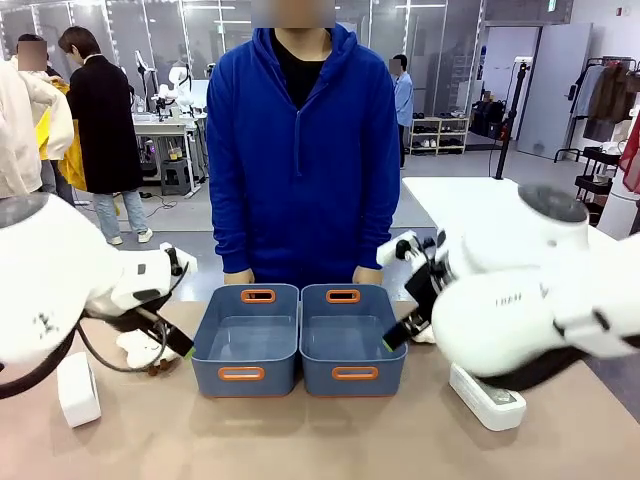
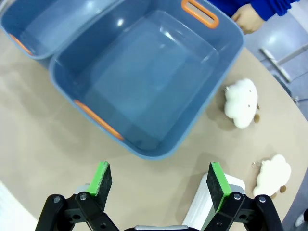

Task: Sort the digital clocks into the basket.
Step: Pick up the Digital clock from the table and place it into the empty Plastic storage basket.

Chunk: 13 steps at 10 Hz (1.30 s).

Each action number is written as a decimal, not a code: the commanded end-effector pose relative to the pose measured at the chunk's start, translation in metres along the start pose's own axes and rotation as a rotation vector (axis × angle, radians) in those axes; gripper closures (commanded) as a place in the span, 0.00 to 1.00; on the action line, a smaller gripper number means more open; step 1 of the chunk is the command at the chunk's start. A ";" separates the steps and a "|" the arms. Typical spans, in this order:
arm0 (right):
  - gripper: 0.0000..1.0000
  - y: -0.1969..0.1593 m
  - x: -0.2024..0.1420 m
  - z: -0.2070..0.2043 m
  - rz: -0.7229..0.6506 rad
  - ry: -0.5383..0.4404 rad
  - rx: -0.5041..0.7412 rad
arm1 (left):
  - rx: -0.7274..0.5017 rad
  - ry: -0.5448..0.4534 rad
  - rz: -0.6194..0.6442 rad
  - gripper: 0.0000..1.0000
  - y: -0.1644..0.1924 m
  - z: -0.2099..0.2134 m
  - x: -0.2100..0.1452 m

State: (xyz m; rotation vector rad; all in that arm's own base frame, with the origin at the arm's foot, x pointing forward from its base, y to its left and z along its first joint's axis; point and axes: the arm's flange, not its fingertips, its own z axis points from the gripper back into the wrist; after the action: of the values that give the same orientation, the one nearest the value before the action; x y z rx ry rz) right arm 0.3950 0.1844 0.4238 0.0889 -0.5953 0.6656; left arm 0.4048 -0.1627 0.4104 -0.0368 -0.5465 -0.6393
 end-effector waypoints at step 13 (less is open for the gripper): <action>0.00 -0.192 -0.197 0.148 -0.840 -0.303 0.801 | -0.818 -0.426 0.780 0.00 0.171 0.167 -0.251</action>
State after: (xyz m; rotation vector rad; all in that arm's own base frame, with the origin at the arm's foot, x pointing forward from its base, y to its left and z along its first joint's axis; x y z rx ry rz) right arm 0.3193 -0.1195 0.4647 1.1152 -0.4223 0.0445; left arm 0.2718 0.1549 0.4554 -1.1042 -0.5331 -0.0926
